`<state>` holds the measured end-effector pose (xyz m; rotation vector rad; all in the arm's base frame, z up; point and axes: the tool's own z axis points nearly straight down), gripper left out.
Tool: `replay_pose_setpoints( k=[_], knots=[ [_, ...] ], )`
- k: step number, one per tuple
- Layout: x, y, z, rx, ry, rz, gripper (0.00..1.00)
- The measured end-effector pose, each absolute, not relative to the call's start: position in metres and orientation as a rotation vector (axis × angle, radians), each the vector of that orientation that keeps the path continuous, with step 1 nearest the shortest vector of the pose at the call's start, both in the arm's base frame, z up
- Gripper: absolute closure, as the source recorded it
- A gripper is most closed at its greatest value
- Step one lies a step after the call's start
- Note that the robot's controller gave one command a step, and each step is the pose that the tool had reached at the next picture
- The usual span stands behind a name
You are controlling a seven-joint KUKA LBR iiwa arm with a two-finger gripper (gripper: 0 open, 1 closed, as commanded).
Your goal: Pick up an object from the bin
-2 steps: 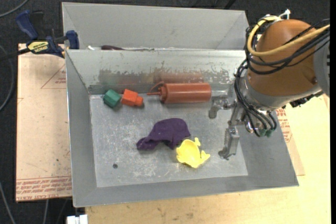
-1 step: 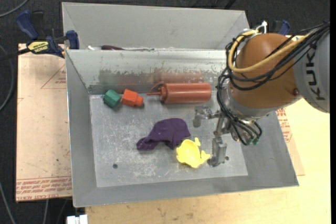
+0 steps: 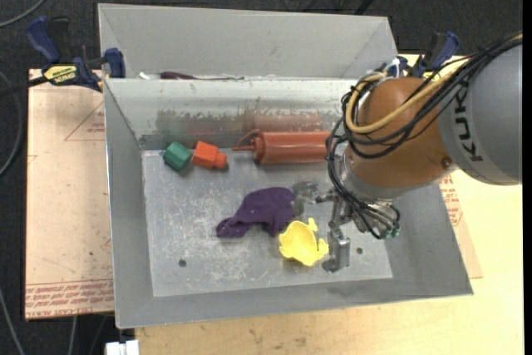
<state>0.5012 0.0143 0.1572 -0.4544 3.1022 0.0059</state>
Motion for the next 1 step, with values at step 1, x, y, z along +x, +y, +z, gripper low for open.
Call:
replay_pose_setpoints(
  k=[1],
  knots=[
    [0.4984,0.0065,0.1072,-0.488,3.096,-0.002,0.0]
  ],
)
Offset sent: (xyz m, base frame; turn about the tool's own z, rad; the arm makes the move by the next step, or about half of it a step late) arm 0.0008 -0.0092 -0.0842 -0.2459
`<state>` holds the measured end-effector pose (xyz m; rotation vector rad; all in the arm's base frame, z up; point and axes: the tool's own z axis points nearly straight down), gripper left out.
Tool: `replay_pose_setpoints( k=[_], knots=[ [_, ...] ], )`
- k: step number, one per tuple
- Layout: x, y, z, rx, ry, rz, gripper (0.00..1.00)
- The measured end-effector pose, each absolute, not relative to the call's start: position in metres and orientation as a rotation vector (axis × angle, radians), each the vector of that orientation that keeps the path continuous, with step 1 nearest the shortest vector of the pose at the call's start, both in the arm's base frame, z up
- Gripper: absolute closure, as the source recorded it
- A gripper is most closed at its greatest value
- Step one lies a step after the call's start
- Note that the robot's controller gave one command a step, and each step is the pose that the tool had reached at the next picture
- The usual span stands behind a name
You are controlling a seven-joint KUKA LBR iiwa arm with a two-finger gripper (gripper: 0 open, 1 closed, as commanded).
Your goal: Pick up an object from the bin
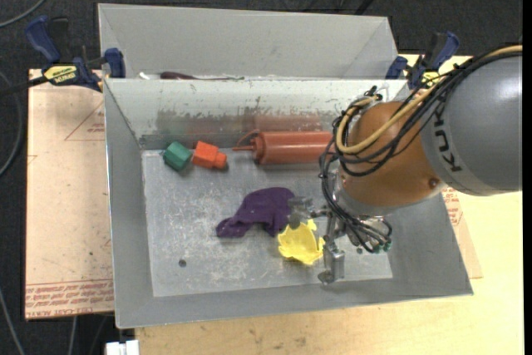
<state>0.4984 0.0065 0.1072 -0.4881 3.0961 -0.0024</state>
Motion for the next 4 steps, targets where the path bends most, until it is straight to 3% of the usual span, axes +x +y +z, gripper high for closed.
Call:
replay_pose_setpoints(
  k=[1,2,3,4],
  knots=[
    [0.503,0.006,0.073,-0.827,3.021,0.007,1.0],
    [0.503,0.006,0.073,-0.827,3.021,0.007,1.0],
    [0.505,0.015,0.182,-0.811,3.023,0.008,1.0],
    [0.505,0.015,0.182,-0.81,3.023,0.009,1.0]
  ],
)
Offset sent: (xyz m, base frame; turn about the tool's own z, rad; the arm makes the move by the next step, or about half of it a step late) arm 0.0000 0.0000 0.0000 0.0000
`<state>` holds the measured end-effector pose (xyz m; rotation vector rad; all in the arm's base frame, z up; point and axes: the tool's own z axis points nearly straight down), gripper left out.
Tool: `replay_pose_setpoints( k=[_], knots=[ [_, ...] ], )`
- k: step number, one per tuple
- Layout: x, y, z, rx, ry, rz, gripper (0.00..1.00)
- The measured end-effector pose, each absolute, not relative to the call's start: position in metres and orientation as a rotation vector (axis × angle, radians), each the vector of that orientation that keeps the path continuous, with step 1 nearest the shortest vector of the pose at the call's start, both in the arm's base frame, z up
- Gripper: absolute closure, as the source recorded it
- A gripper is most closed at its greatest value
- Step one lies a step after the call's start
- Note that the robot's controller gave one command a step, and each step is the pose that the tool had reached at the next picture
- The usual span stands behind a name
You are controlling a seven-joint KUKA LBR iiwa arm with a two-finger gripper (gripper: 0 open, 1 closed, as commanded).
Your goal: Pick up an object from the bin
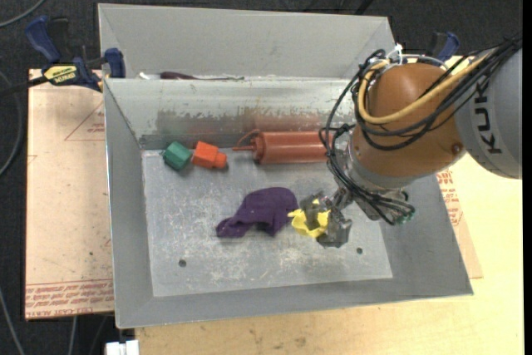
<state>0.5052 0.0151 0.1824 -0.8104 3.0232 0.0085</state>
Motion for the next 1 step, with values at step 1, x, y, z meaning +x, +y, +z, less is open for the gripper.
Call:
replay_pose_setpoints(
  k=[1],
  knots=[
    [0.505,0.0184,0.2722,-0.715,3.044,0.01,1.0]
  ],
)
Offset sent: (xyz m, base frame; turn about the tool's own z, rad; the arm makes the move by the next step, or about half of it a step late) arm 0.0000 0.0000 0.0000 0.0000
